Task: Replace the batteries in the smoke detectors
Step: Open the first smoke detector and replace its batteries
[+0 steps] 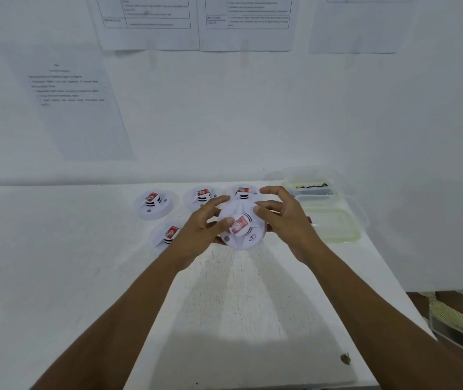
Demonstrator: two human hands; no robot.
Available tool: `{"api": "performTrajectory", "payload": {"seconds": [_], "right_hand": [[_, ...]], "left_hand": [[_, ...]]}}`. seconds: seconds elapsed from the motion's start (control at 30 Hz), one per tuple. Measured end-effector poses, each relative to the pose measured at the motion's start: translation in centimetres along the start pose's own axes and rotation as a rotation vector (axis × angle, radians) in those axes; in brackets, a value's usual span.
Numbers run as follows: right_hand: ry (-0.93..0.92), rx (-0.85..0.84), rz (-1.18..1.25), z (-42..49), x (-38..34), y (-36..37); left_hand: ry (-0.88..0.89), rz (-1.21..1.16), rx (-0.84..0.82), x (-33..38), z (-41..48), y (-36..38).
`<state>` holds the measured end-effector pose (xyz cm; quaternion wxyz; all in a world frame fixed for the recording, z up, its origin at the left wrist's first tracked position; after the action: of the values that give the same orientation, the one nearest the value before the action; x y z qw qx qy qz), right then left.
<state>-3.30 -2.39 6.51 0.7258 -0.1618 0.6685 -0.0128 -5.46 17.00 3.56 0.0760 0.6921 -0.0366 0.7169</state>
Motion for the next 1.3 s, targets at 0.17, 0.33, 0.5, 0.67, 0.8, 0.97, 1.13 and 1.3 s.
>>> {"api": "performTrajectory", "payload": {"seconds": [0.17, 0.33, 0.5, 0.67, 0.8, 0.97, 1.13, 1.3], "right_hand": [[0.039, -0.019, 0.055, -0.9, 2.0, 1.1], [0.013, 0.008, 0.078, -0.6, 2.6, 0.9], [-0.011, 0.049, 0.104, -0.4, 2.9, 0.9], [-0.028, 0.155, 0.013, -0.4, 5.1, 1.8], [-0.005, 0.134, -0.065, -0.4, 6.7, 1.9], [-0.120, 0.011, -0.235, -0.6, 7.5, 3.0], [-0.188, 0.054, -0.247, -0.4, 8.4, 3.0], [-0.205, 0.060, -0.225, 0.1, 8.6, 3.1]], "left_hand": [[-0.016, -0.070, 0.119, -1.5, -0.2, 0.2], [-0.007, -0.062, 0.113, -1.5, -0.2, 0.1], [0.027, -0.041, 0.056, -1.6, -0.1, -0.3], [0.072, -0.020, 0.110, -3.2, -0.4, 0.0], [0.079, 0.010, 0.141, -4.5, -0.4, -0.2], [0.103, 0.072, 0.196, -5.6, 0.3, -0.1], [0.087, 0.169, 0.148, -6.6, 0.7, -0.2], [0.134, 0.213, 0.164, -6.6, 1.1, -0.1]]}}
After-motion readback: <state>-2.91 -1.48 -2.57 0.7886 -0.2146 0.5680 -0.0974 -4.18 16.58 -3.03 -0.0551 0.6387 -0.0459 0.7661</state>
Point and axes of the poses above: each hand's wrist, its own z-axis towards the middle knuckle, its own y-axis out of the palm, x = y × z, the point moved 3 cm from there along z, towards the middle knuckle, and after that the axes turned 8 degrees about -z, right-handed, at the moved point
